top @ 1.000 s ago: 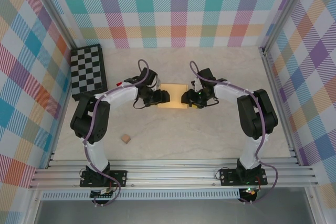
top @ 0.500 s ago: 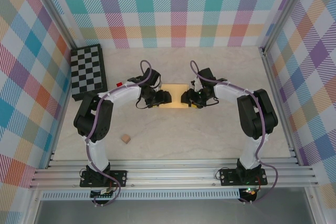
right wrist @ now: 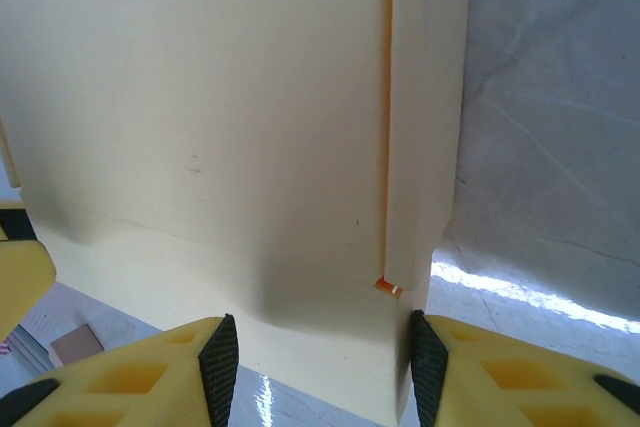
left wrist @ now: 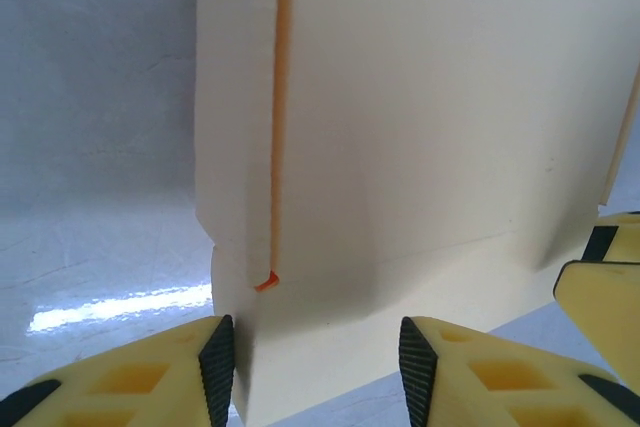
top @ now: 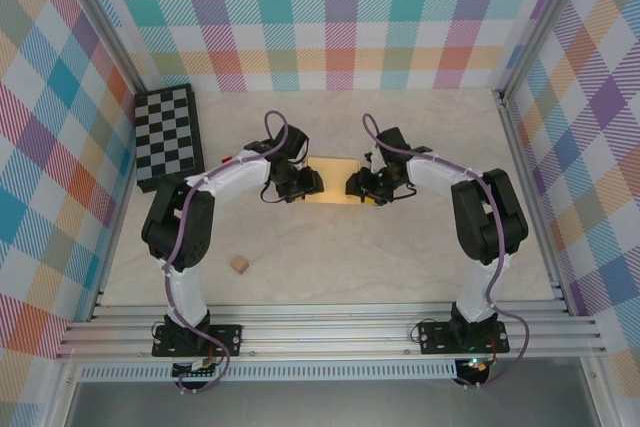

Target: Fold the paper box

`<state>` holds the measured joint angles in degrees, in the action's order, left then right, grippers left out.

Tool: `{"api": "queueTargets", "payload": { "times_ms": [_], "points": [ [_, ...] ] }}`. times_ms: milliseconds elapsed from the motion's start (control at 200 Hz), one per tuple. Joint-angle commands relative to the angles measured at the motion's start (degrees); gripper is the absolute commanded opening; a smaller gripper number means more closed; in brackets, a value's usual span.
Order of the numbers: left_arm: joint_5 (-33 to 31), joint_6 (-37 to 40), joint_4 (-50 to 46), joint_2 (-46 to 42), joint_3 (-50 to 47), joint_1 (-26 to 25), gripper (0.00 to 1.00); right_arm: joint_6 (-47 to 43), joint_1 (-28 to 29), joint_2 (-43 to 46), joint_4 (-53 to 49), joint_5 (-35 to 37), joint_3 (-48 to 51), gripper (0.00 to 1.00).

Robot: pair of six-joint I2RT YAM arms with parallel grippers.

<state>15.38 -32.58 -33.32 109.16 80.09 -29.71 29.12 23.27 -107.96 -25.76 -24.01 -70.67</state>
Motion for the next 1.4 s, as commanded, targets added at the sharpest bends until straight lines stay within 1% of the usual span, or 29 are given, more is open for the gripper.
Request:
{"api": "queueTargets", "payload": {
  "times_ms": [0,200,280,475,705,905,1085,1245,1395],
  "points": [
    [-0.15,2.21,-1.78,1.52,1.57,-1.84,0.43,-0.87,0.73,-0.77,-0.44,-1.95,-1.64,0.51],
    [-1.45,3.62,-0.79,2.98,0.62,-1.84,0.41,-1.95,0.77,-1.59,-0.99,-0.70,-1.84,0.51],
    [-2.17,4.68,-0.69,3.50,0.26,-1.84,0.37,-2.37,0.73,-1.98,-1.41,-0.17,-1.92,0.51],
    [-3.41,5.50,-1.13,4.24,0.20,-1.84,0.35,-2.75,0.73,-2.16,-1.72,0.73,-1.82,0.50],
    [-4.38,10.23,-1.67,4.48,1.10,-1.84,0.38,-4.47,0.64,-2.78,-3.94,2.10,-3.17,0.50],
    [-6.94,13.87,-4.07,4.98,2.66,-1.75,0.40,-5.91,0.55,-2.96,-6.60,3.77,-5.36,0.49],
    [-6.48,13.88,-4.16,5.45,3.91,-1.66,0.41,-6.59,0.11,-3.14,-7.86,4.15,-6.73,0.48],
    [-3.95,11.86,-3.86,4.95,4.91,-1.67,0.41,-6.58,-0.15,-3.53,-8.72,4.10,-8.13,0.47],
    [-2.04,9.10,-3.33,4.41,5.77,-1.57,0.39,-5.41,-0.22,-4.09,-8.18,2.51,-8.70,0.47]
  ]
}}
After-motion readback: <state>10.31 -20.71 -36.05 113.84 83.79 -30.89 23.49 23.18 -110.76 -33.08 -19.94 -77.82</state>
